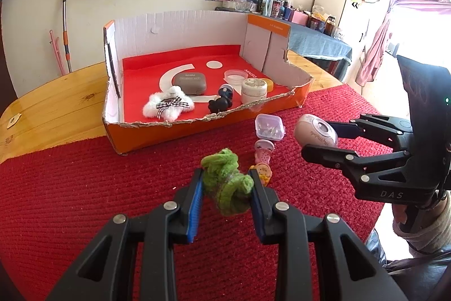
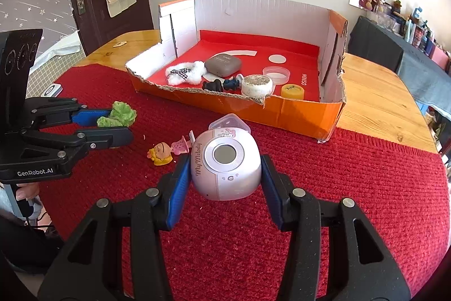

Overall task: Organize objects
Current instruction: 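Grasp the green knitted toy with the left gripper while the right gripper grasps the pink round device, then carry the green toy and pink device into the orange box with both grippers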

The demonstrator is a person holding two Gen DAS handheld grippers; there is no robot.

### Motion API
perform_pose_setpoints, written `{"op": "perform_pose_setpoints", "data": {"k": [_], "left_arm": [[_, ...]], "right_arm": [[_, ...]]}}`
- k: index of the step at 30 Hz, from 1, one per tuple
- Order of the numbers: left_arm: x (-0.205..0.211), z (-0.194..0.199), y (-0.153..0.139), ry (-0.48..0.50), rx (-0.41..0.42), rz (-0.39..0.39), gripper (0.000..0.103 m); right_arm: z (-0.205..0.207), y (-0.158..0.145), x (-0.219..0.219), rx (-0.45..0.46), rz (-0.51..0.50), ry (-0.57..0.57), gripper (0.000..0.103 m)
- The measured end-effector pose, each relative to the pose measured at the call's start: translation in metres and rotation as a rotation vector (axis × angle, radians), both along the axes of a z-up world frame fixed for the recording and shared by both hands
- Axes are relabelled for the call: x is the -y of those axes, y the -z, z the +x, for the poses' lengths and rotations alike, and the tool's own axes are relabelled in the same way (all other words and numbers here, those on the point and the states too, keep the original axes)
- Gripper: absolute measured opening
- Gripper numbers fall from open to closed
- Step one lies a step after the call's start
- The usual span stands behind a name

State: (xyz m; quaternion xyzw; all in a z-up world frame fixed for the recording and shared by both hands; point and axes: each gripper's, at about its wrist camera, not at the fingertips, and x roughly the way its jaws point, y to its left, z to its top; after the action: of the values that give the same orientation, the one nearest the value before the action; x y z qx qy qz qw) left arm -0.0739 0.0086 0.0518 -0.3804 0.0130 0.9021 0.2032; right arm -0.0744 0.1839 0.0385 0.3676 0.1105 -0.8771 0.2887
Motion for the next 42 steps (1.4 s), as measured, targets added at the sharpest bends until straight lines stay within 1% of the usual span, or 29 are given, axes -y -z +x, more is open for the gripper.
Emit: {"op": "perform_pose_setpoints", "data": {"k": [4, 7, 10, 13, 16, 18, 22, 26, 32, 37, 42], "left_arm": [[0.003, 0.002, -0.008, -0.002, -0.017, 0.012, 0.032], [0.006, 0.000, -0.022, -0.014, -0.056, 0.020, 0.032], [0.010, -0.010, -0.036, -0.034, -0.104, 0.002, 0.032], [0.012, -0.026, -0.048, -0.038, -0.125, -0.016, 0.032], [0.010, -0.048, -0.056, -0.029, -0.123, -0.029, 0.032], [0.009, -0.066, -0.058, -0.034, -0.106, -0.042, 0.032], [0.006, -0.102, -0.056, -0.044, -0.064, -0.059, 0.032], [0.003, -0.135, -0.049, -0.047, -0.005, -0.073, 0.032], [-0.005, -0.168, -0.034, -0.070, 0.039, -0.160, 0.032], [-0.009, -0.183, -0.025, -0.084, 0.075, -0.205, 0.032], [-0.010, -0.193, -0.020, -0.104, 0.102, -0.233, 0.032]], "right_arm": [[0.001, -0.004, -0.002, -0.007, -0.017, 0.003, 0.047], [0.000, -0.014, -0.002, -0.023, -0.034, -0.004, 0.047], [-0.006, -0.029, 0.002, -0.052, -0.043, -0.015, 0.047], [-0.017, -0.045, 0.011, -0.088, -0.035, -0.024, 0.047], [-0.033, -0.060, 0.024, -0.101, -0.022, -0.040, 0.047], [-0.048, -0.068, 0.033, -0.108, -0.005, -0.038, 0.047], [-0.085, -0.075, 0.050, -0.077, 0.023, -0.021, 0.047], [-0.117, -0.071, 0.070, -0.067, 0.097, -0.007, 0.047], [-0.157, -0.051, 0.088, -0.039, 0.205, 0.025, 0.047], [-0.183, -0.036, 0.091, 0.018, 0.245, 0.049, 0.047], [-0.201, -0.026, 0.093, 0.088, 0.256, 0.052, 0.047]]}}
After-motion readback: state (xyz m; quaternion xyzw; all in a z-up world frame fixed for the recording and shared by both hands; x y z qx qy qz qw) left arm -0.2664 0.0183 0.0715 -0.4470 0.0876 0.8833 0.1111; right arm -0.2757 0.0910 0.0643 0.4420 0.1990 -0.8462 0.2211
